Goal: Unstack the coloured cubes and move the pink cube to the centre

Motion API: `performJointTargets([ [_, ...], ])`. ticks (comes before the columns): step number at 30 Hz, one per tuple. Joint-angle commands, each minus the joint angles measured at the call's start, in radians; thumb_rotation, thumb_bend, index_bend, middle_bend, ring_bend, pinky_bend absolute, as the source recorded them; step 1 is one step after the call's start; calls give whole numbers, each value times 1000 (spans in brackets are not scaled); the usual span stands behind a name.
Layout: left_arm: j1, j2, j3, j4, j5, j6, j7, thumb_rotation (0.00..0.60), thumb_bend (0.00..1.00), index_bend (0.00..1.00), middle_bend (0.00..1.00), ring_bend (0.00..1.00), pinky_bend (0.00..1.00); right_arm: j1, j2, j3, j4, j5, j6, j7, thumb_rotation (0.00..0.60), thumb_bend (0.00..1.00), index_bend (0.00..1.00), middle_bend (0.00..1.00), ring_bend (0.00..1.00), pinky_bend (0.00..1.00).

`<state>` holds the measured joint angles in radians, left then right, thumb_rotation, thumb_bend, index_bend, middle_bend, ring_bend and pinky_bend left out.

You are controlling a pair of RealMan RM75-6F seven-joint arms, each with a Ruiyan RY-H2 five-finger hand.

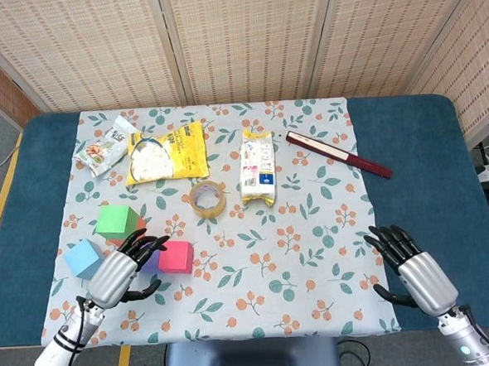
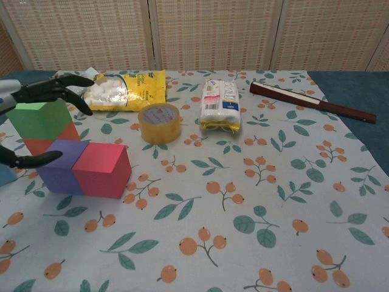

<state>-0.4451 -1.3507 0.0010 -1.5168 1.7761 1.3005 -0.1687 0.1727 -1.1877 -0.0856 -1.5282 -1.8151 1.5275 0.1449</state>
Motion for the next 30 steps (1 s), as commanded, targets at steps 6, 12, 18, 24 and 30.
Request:
performJointTargets([
  [6,-110,-30,-2,11,-45,-181,-55,600,339,0,0,0,0,4,0,-6,-1,-3,-13,1,600,172,0,0,0,0],
  [12,-152,-47,10,63,-128,-318,-42,600,337,0,0,0,0,0,4,1,-3,1,0,3,600,171,0,0,0,0],
  [18,-160,-65,12,92,-171,-347,4,600,329,0,0,0,0,2,4,1,-3,5,-6,5,600,172,0,0,0,0],
  [24,-164,-108,9,164,-187,-340,7,600,325,0,0,1,0,1,6,-1,-6,2,-6,2,600,172,0,0,0,0],
  [30,-169,-167,7,253,-165,-294,-48,600,314,4,184,198,8,0,8,0,-8,2,-3,3,600,172,0,0,0,0],
])
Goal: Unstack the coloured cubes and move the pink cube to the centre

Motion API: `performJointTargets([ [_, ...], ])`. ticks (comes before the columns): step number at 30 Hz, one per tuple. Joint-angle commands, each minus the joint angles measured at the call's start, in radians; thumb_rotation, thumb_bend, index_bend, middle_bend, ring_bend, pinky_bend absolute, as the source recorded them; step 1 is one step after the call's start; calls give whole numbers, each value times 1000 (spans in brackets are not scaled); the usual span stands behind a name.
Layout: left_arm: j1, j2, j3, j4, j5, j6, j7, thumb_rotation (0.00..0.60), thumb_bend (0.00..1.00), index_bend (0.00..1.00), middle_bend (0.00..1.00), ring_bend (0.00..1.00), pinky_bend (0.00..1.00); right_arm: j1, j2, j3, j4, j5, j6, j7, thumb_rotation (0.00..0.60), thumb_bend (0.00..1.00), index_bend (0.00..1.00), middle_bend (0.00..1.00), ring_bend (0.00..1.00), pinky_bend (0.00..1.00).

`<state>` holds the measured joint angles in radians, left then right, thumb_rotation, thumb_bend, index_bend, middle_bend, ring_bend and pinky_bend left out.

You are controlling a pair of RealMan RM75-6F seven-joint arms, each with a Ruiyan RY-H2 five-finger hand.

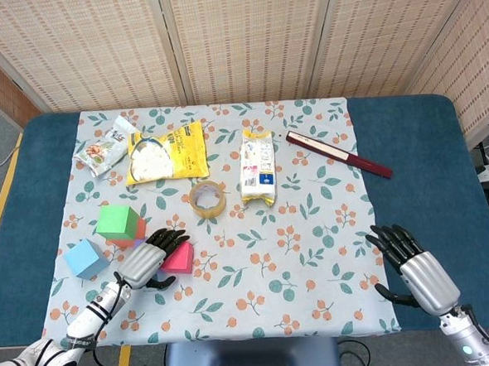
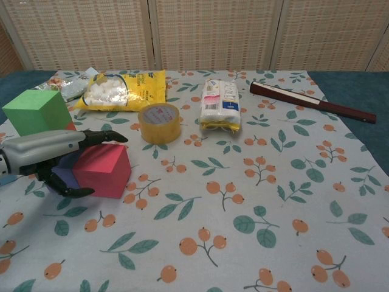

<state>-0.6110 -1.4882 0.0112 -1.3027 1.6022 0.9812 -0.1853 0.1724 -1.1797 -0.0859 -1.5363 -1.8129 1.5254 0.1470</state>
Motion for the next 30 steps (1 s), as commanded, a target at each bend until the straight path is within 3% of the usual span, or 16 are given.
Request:
performJointTargets([
  [1,-2,-38,-5,50,12,39,-43,600,315,21,262,242,18,0,0,-1,0,0,-1,1,600,172,0,0,0,0],
  [3,0,-56,-7,75,27,73,-62,600,325,120,452,354,65,1,2,-2,0,-1,-3,3,600,172,0,0,0,0],
  [6,1,-77,-7,100,50,119,-89,600,340,226,567,435,122,-1,3,-1,-2,-3,3,3,600,172,0,0,0,0],
  [10,-11,-84,-5,99,60,126,-100,600,356,257,615,465,148,-2,5,-2,-3,-5,5,6,600,172,0,0,0,0],
  [18,-62,-103,-6,-2,108,134,-102,600,357,252,603,454,143,1,10,-2,-4,-5,2,19,600,172,0,0,0,0],
  [24,-82,-129,12,-33,123,109,-85,600,352,157,455,317,87,2,15,-3,-4,-7,6,31,600,172,0,0,0,0],
  [25,-84,-133,15,-34,123,104,-82,600,352,123,398,267,76,2,15,-3,-4,-8,7,33,600,172,0,0,0,0],
  [28,-86,-147,23,-27,113,86,-49,600,349,0,84,14,9,2,17,-2,-3,-11,14,46,600,172,0,0,0,0],
  [30,-81,-146,25,-34,110,97,-52,600,353,0,22,0,0,3,15,-2,2,-9,12,51,600,173,0,0,0,0],
])
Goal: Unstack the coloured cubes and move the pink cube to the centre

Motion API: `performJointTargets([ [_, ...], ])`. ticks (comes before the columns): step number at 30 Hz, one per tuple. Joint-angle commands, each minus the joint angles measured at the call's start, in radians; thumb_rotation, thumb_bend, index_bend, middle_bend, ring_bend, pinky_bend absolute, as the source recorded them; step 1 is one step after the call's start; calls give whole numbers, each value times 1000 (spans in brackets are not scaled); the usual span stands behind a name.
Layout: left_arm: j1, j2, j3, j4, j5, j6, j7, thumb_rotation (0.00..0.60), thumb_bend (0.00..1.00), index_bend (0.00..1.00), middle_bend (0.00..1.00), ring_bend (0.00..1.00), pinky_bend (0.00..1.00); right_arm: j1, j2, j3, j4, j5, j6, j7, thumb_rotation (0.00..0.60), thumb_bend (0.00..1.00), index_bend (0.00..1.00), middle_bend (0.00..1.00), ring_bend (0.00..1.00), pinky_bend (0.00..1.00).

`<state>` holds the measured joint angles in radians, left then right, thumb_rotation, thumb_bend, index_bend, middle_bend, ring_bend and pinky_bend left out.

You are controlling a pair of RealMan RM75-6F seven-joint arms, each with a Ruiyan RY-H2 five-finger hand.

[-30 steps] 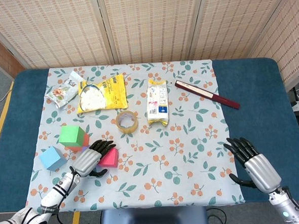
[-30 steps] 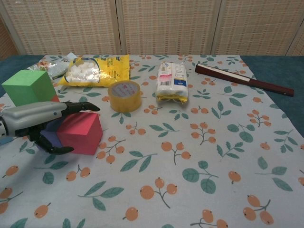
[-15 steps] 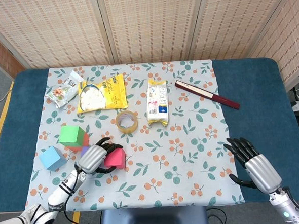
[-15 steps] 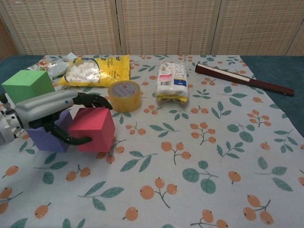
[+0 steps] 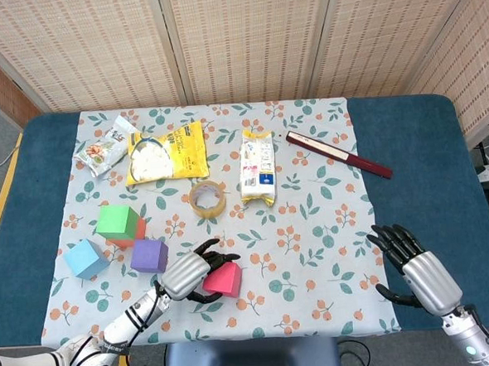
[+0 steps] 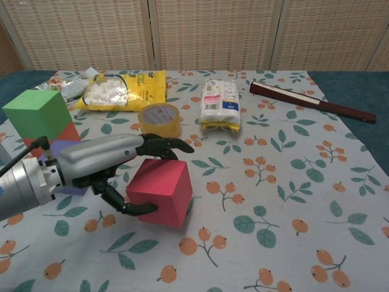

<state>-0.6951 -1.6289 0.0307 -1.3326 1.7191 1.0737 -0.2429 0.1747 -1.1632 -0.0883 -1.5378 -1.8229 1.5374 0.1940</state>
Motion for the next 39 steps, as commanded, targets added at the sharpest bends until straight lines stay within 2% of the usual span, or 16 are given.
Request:
performJointTargets([
  [1,3,-2,6,-8,-7,8,3,600,352,0,5,0,0,1,-2,1,4,1,-2,6,600,173,0,0,0,0],
  [5,4,27,12,-35,1,24,12,600,344,0,0,0,0,2,-7,1,8,-1,-1,7,600,173,0,0,0,0],
  [12,16,131,7,-136,5,78,25,600,335,0,0,0,0,1,-16,-2,11,-6,-3,-5,600,174,0,0,0,0],
  [15,36,186,-22,-141,-2,136,89,600,322,0,0,0,0,2,-14,-4,9,-8,-4,-3,600,174,0,0,0,0],
  [17,51,232,-51,-107,-27,159,200,600,320,0,0,0,0,0,-11,-4,7,-8,2,0,600,174,0,0,0,0],
  [20,70,287,-74,-88,-97,140,270,600,329,0,0,0,0,0,-10,-6,6,-12,3,3,600,175,0,0,0,0],
  [24,83,356,-96,-83,-188,93,233,600,335,0,0,0,0,2,-15,-8,7,-11,-9,-9,600,174,0,0,0,0],
  [30,74,398,-103,-60,-254,-1,113,600,336,0,0,0,0,-1,-18,-10,4,-14,-5,-25,600,174,0,0,0,0],
  [39,40,404,-75,-26,-248,-124,-19,600,326,0,0,31,4,-2,-21,-4,5,-6,-4,-29,600,174,0,0,0,0],
])
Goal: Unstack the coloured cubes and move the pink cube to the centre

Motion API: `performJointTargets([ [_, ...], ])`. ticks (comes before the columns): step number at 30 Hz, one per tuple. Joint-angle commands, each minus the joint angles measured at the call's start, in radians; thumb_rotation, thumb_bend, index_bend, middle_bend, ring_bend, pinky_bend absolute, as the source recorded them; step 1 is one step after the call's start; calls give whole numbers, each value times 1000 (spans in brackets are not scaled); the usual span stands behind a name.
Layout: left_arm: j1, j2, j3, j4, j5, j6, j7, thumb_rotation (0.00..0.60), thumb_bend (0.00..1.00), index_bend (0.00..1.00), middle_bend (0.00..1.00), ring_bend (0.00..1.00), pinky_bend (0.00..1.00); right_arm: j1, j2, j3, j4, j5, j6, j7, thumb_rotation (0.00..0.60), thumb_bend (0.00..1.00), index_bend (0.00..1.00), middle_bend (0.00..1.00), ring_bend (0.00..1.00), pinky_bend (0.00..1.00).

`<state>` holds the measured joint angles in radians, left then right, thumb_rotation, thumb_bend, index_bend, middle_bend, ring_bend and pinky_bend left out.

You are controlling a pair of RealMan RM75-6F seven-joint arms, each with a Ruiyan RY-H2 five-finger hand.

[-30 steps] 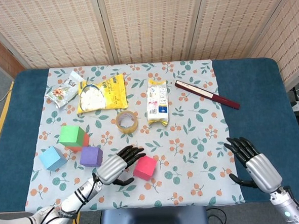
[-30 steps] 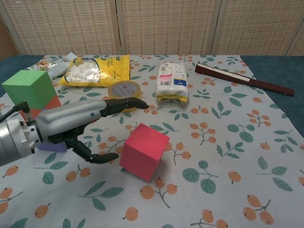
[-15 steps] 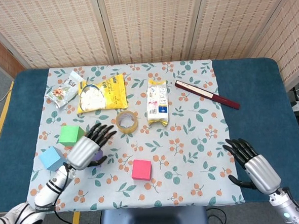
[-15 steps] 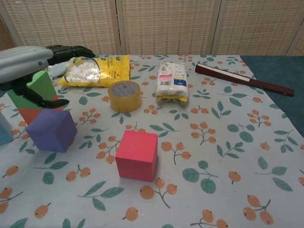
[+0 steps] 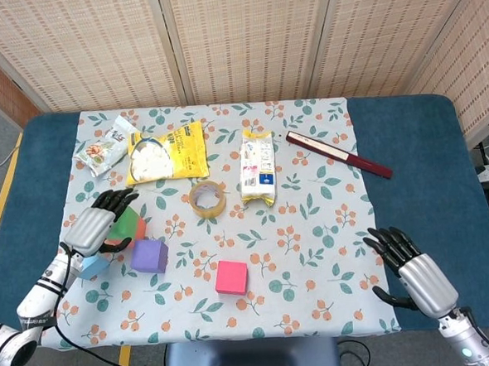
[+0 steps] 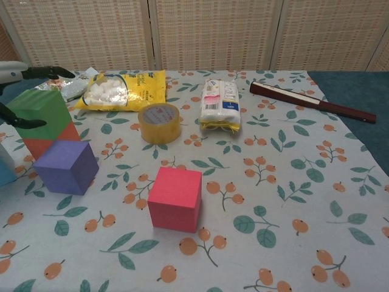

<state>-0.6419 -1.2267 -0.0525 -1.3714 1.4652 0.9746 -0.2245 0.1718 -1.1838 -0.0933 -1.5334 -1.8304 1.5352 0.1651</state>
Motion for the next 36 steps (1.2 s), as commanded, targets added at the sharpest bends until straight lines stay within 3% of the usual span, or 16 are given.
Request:
performJointTargets([
  [1,-16,0,8,19,8,-28,-43,600,323,0,5,53,7,1,0,1,1,3,-3,0,600,174,0,0,0,0],
  [3,-21,-9,4,37,8,-31,-52,600,321,0,37,111,18,2,-1,1,2,4,-5,0,600,174,0,0,0,0],
  [7,-28,-30,-1,77,4,-41,-76,600,368,0,149,337,63,1,0,4,1,9,-5,-2,600,174,0,0,0,0],
  [12,-32,-57,-4,127,7,-39,-86,600,415,0,181,456,125,1,-1,6,1,14,-8,-7,600,174,0,0,0,0],
  [17,-32,-96,-26,187,19,15,-124,600,446,0,238,492,180,1,-4,7,1,20,-14,-13,600,174,0,0,0,0],
  [22,-60,-170,-63,331,22,47,-181,600,447,0,268,499,223,1,-7,10,4,30,-22,-26,600,174,0,0,0,0],
  [31,-162,-315,-99,649,-4,-60,-356,600,447,0,283,499,221,6,-20,28,14,69,-49,-51,600,174,0,0,0,0],
  [36,-191,-389,-66,826,-3,-175,-451,600,446,0,281,498,208,6,-23,38,20,86,-51,-58,600,174,0,0,0,0],
])
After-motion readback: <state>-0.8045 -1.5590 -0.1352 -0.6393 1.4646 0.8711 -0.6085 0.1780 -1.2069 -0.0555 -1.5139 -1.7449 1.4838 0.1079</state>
